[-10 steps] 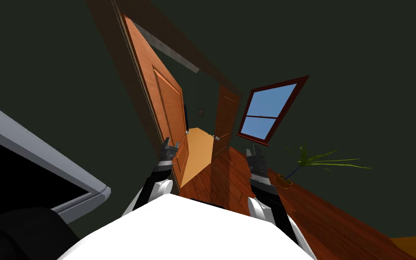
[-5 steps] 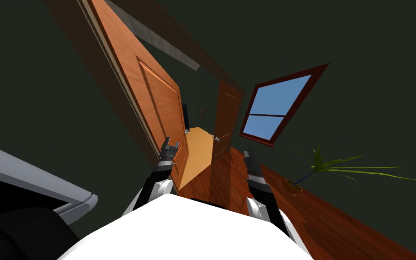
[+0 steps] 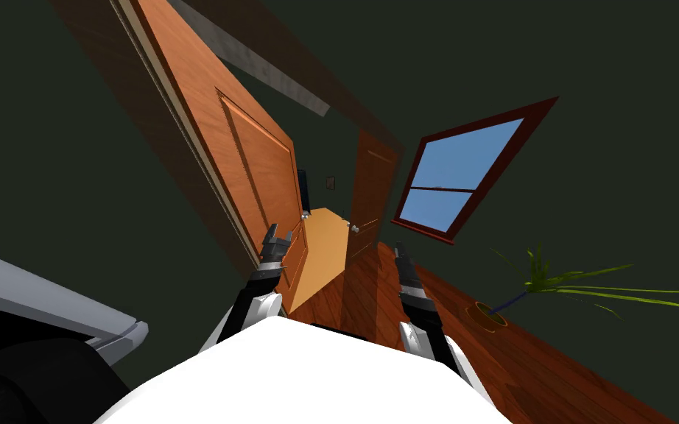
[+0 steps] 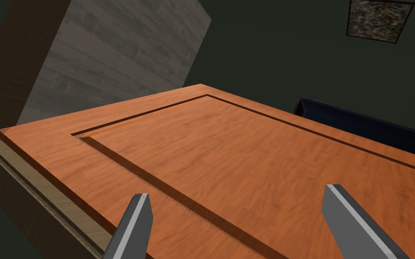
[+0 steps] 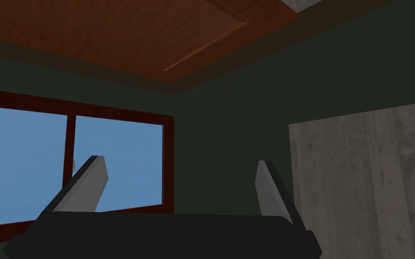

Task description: Push the door open

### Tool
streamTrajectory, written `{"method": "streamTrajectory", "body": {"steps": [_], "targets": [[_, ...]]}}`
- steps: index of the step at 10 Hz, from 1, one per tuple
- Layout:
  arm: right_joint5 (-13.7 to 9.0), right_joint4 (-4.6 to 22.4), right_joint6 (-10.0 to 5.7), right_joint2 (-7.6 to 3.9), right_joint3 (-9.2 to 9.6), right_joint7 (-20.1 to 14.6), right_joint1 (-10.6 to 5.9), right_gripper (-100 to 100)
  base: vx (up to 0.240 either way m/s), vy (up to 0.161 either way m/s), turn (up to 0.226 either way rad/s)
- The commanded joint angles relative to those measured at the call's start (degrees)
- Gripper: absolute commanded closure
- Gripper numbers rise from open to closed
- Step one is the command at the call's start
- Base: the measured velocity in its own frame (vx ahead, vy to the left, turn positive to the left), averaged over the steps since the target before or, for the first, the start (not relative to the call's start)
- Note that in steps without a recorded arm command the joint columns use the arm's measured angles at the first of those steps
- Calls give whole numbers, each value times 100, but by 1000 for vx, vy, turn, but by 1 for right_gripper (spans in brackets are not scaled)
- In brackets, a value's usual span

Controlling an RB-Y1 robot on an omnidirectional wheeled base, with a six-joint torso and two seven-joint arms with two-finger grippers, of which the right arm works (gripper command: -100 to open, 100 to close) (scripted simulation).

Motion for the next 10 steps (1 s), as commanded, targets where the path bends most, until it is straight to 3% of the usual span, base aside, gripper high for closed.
{"method": "streamTrajectory", "body": {"steps": [1,10], "targets": [[81,193,-65,-30,5,176,-55,-100,81,-57,48],[555,1354,-425,-190,-2,1183,-395,-100,92,-64,68]]}}
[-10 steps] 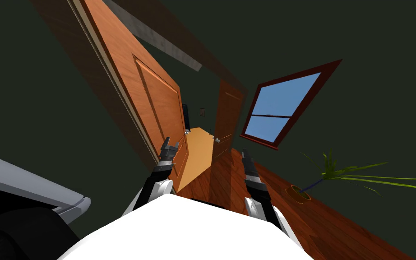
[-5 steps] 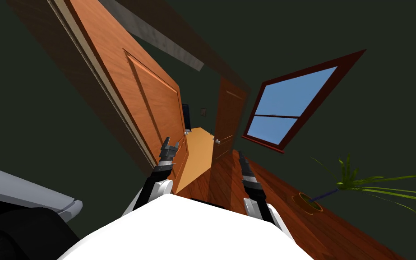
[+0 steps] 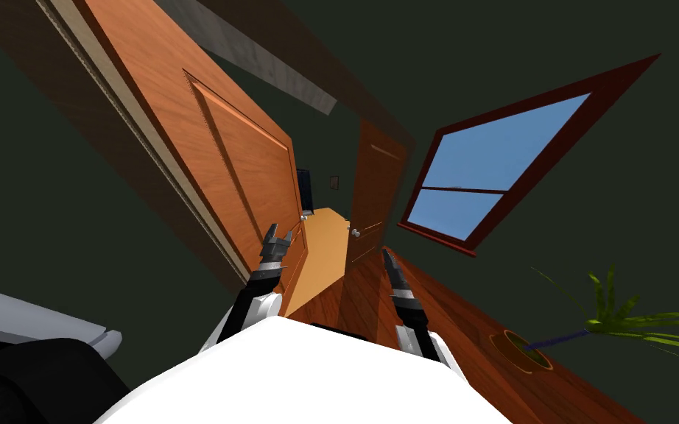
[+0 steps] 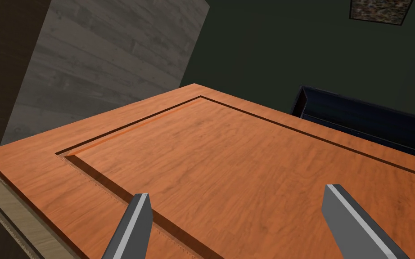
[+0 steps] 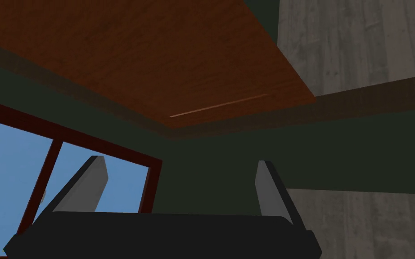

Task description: Push the door open

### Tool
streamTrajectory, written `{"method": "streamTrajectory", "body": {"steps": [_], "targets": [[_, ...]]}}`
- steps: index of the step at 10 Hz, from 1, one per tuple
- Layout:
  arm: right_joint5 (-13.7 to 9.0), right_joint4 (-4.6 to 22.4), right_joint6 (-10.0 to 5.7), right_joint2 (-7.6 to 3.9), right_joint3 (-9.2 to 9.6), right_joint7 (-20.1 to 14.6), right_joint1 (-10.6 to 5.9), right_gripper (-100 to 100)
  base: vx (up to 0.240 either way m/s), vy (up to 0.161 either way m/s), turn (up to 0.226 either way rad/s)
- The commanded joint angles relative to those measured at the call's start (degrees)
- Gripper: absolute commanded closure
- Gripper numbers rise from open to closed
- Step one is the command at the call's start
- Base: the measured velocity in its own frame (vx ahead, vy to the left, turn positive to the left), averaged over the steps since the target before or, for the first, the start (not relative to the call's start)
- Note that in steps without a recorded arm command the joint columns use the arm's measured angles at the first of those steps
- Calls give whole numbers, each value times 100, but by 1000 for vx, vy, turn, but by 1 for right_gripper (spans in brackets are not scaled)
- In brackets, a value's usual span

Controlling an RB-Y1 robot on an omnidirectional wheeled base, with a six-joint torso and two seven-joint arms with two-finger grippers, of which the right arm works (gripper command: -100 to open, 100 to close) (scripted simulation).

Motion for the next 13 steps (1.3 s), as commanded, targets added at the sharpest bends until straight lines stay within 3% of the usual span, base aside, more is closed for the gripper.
{"method": "streamTrajectory", "body": {"steps": [1,13], "targets": [[83,261,-70,-40,-26,200,-110,-100,80,-73,81],[731,1851,-563,-68,-34,1580,-575,-100,79,-68,69]]}}
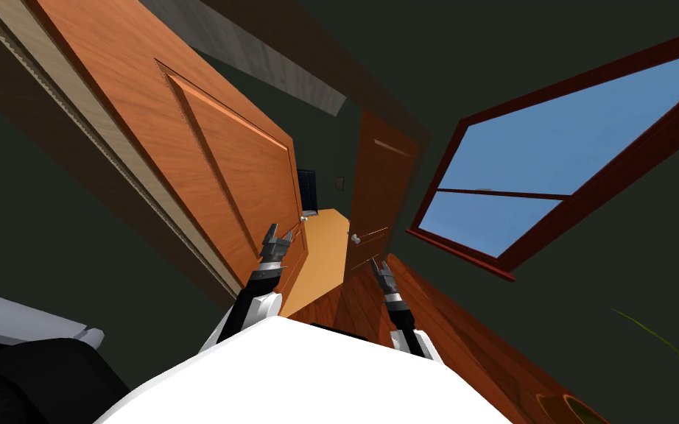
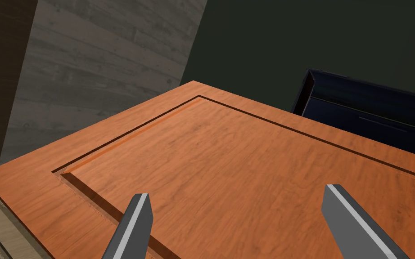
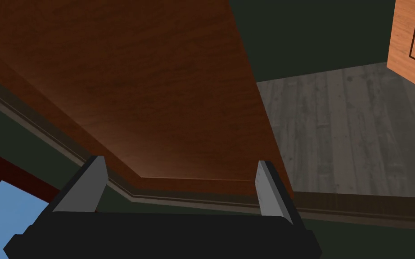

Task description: Push the door open

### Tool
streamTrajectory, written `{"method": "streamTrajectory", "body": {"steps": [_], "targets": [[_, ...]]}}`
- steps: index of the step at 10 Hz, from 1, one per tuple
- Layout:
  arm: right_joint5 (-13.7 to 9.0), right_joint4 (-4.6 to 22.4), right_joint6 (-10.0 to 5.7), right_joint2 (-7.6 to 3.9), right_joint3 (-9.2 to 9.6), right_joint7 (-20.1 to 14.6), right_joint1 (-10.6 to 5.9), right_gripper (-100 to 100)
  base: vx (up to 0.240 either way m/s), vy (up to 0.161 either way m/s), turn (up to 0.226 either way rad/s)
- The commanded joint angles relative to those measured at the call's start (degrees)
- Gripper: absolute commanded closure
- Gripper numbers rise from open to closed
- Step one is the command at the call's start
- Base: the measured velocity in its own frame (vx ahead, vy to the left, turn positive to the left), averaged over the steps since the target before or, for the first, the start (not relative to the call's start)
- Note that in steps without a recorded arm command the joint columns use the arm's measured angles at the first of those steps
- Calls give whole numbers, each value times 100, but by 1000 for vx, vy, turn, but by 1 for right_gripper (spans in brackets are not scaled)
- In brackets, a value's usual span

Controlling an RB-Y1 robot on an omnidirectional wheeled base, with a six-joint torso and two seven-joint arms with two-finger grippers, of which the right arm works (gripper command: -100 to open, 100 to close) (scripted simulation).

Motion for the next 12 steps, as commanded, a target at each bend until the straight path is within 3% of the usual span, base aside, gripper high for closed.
{"method": "streamTrajectory", "body": {"steps": [1,12], "targets": [[89,286,-102,-3,-19,217,-90,-100,103,-93,68],[698,1779,-566,166,-27,1512,-528,-100,80,-80,72]]}}
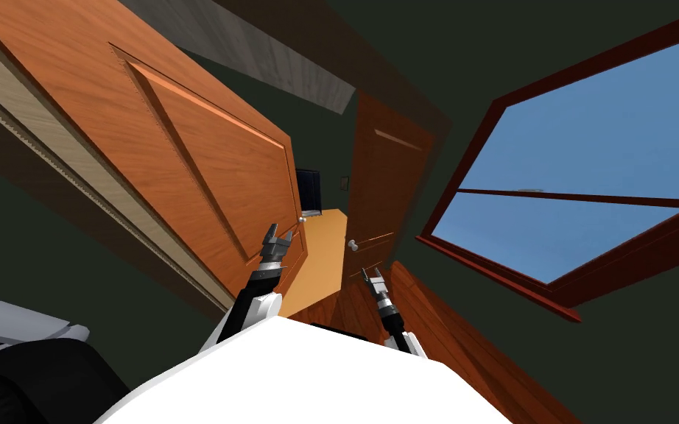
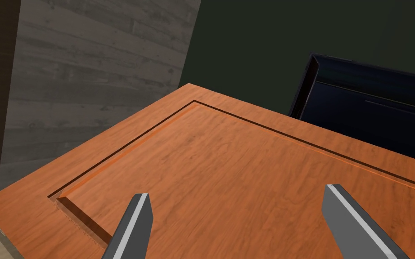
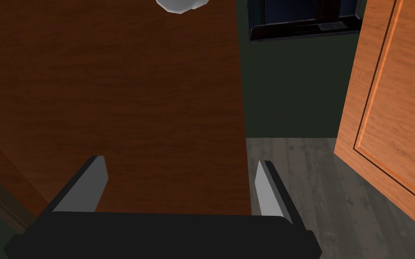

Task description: Push the door open

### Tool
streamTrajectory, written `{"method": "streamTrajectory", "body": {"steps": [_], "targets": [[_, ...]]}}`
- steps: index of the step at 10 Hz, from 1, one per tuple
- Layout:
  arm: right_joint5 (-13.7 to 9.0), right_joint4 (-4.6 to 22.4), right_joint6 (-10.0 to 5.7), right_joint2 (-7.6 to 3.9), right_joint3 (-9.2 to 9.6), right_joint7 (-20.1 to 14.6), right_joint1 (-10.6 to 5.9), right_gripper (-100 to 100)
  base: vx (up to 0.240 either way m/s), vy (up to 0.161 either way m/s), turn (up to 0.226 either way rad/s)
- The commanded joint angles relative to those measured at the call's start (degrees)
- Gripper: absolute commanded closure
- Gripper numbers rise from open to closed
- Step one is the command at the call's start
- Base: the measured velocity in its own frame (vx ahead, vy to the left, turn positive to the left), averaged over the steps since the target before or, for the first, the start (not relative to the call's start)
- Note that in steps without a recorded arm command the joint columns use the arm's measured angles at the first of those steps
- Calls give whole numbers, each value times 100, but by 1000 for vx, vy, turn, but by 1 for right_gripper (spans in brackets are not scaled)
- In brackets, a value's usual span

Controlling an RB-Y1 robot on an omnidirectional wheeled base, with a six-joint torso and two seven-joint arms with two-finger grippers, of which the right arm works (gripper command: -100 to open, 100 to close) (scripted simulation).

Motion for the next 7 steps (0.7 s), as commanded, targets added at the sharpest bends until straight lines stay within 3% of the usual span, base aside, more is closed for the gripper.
{"method": "streamTrajectory", "body": {"steps": [1,7], "targets": [[79,241,-96,50,-8,204,-66,-100,93,-90,67],[392,1009,-335,227,-12,871,-291,-100,76,-83,68]]}}
